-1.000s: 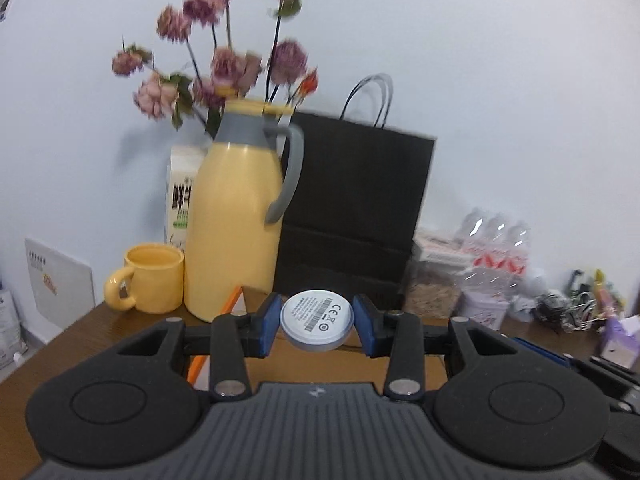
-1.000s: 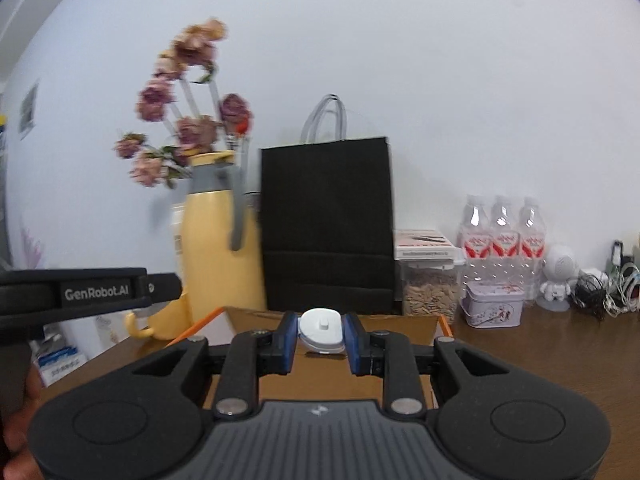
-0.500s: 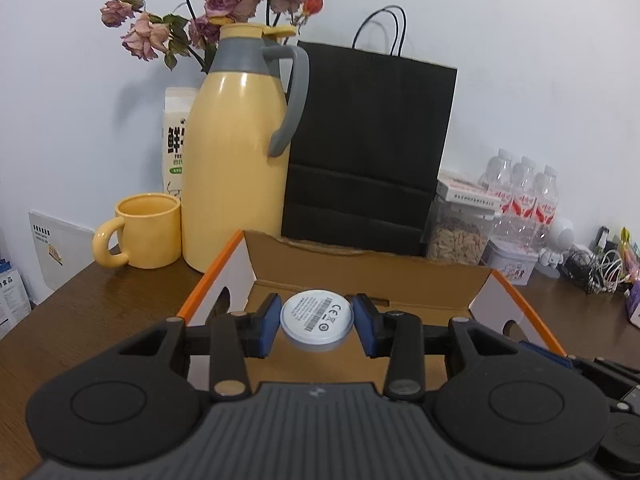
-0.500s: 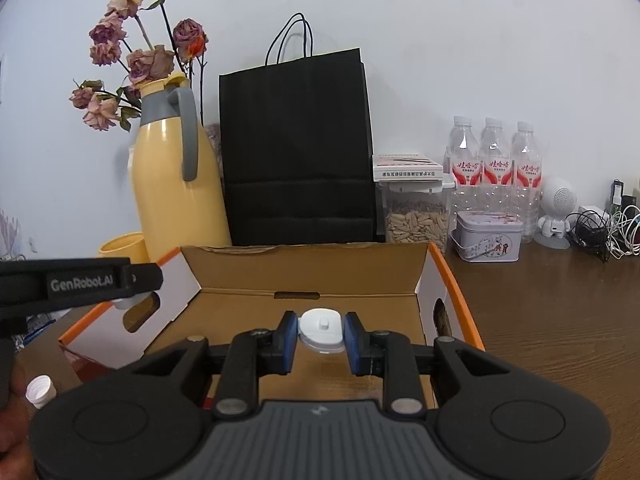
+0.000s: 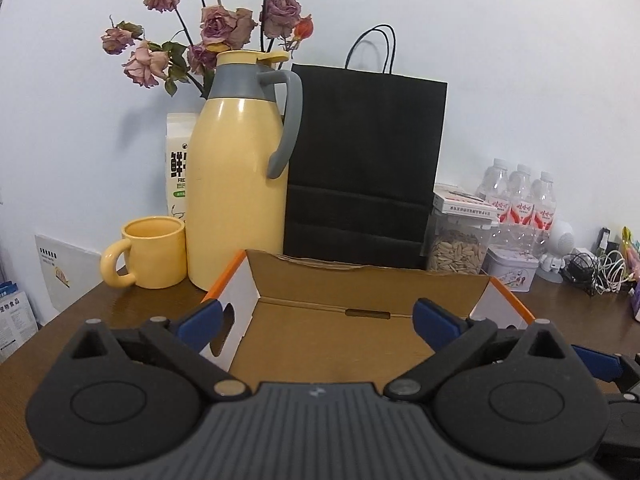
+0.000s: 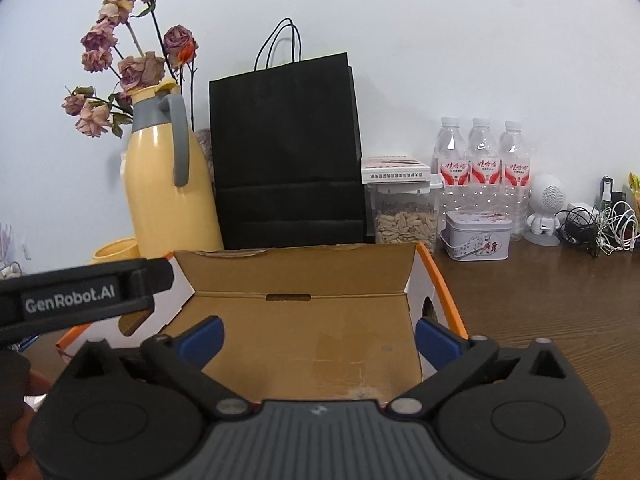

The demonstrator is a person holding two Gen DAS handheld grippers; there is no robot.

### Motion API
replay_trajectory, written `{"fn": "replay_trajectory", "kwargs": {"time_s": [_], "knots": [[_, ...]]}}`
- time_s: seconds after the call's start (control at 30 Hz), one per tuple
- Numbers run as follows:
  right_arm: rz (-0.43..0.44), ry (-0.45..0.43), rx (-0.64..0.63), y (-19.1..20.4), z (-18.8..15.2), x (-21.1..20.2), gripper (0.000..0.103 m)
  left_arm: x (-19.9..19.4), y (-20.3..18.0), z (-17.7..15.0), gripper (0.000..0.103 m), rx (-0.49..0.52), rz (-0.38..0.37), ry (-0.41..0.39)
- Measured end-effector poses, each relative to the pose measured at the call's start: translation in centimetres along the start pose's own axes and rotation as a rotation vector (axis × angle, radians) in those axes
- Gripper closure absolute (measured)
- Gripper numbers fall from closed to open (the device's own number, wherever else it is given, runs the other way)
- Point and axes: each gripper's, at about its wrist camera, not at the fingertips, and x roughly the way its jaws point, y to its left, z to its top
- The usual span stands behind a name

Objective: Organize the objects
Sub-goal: 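Move the right gripper to the red rose and close on it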

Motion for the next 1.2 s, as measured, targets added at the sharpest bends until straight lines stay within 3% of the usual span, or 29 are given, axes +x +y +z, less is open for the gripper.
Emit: {"fn": "replay_trajectory", "kwargs": {"time_s": [0.33,0.67,0.9,1.2], "knots": [[0.01,-0.046,-0.018,0.1,0.7,-2.7,0.0,-3.2,0.2,1.2,0.0,-0.016,-0.035,-0.06],[0.018,-0.114,-0.104,0.6,0.8,-8.9,0.0,-8.2,1.7,1.3,0.0,-0.013,-0.057,-0.069],[-0.003,-0.078,-0.137,-1.2,-1.2,-13.3,0.0,-11.8,3.9,0.0,0.0,0.004,-0.047,-0.033],[-0.055,0.034,-0.141,-4.2,-5.8,-16.2,0.0,-15.5,6.9,-2.2,0.0,0.048,-0.019,0.01]]}}
